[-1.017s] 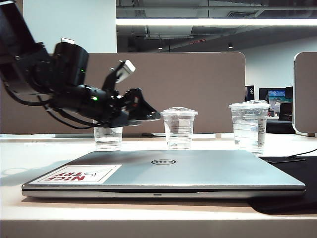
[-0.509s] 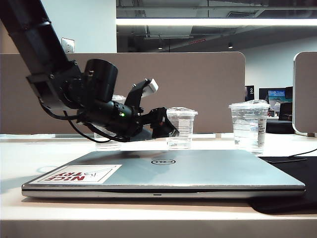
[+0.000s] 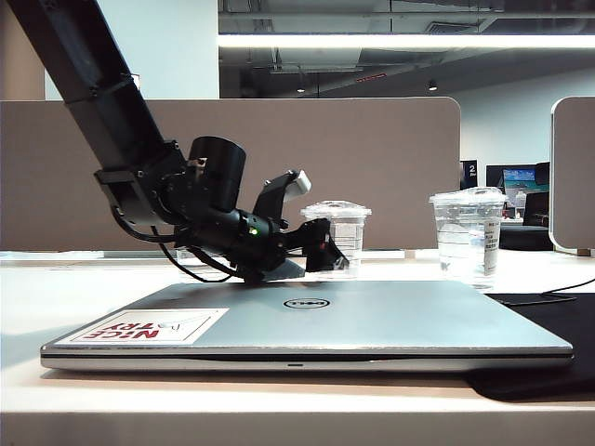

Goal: Pick up the coffee cup on the middle and place it on the left side of the laptop.

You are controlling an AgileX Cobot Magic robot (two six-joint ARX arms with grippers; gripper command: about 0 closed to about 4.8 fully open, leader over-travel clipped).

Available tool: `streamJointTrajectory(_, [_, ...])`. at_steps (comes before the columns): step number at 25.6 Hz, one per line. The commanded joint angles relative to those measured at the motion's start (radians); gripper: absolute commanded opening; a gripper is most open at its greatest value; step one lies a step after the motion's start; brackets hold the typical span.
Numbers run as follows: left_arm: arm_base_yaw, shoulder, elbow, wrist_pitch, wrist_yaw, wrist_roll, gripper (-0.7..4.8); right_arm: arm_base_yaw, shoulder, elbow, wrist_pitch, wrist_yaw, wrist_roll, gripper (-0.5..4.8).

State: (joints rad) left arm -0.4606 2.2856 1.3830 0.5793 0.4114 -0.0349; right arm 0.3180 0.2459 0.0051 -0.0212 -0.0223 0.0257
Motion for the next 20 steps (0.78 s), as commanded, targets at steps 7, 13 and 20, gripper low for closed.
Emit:
streamJointTrajectory(7, [-0.019,0.048,0.066,0.013,-0.034,-0.003,4.79,0.001,-0.001,-0.004,0.018,0.001,0.000,-0.05])
streamJointTrajectory(13, [-0.020,0.066,0.104,0.013,-0.064,0.000,4.79,0.001,-0.002,-0.004,0.018,0.001,0.000,-0.05])
streamJointTrajectory(20, [-0.029,0.081,0.111,0.047,-0.056,-0.006,4.79,0.001,-0.003,-0.004,0.018,0.001,0.000,-0.05])
